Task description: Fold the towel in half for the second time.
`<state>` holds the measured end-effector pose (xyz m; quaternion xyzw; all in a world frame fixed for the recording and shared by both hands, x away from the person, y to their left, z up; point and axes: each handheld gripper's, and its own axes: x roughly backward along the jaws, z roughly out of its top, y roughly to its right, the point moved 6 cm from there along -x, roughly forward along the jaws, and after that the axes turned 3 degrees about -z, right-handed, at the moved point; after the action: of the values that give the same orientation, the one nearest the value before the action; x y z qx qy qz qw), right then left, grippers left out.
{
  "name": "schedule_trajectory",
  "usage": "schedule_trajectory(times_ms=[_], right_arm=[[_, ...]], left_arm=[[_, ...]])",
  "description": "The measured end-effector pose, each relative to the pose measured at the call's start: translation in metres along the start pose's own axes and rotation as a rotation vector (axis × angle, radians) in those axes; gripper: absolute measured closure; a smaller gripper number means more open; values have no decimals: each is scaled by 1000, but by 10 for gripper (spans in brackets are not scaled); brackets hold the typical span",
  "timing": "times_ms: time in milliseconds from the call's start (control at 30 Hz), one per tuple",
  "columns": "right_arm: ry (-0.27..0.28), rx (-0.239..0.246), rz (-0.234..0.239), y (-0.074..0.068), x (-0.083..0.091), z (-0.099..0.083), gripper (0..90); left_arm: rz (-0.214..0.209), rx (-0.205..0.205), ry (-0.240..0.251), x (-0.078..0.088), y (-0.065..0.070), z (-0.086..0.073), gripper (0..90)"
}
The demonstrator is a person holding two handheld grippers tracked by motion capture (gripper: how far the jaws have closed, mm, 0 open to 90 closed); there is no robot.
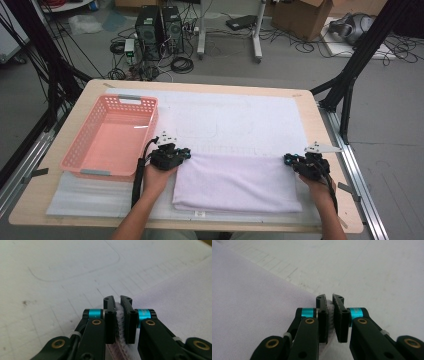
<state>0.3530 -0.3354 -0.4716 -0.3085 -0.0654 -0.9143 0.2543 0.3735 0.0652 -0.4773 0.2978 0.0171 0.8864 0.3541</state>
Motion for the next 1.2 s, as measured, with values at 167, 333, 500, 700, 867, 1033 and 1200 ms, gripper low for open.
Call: schedule_trajectory(times_ms=[167, 333, 500, 700, 867, 1033, 1200], right_arm=[[90, -17, -67, 8, -1, 17, 837], [109, -3, -127, 16, -14, 34, 838], [114, -8, -145, 22, -23, 48, 837], [77, -37, -158, 23, -37, 52, 791], [74, -43, -148, 18, -34, 51, 593], [62, -6, -90, 3, -14, 37, 636], [33, 21, -32, -9, -3, 19, 701]], left_arm=[[72, 12, 104, 2, -6, 19, 829], [116, 23, 149, -6, -16, 38, 830], [125, 10, 155, -9, -22, 47, 829], [132, 37, 108, -19, -25, 41, 618], [88, -23, 117, -6, -10, 38, 506], [24, -65, 82, 2, 8, 24, 631], [-13, -80, 29, 7, 18, 6, 683]])
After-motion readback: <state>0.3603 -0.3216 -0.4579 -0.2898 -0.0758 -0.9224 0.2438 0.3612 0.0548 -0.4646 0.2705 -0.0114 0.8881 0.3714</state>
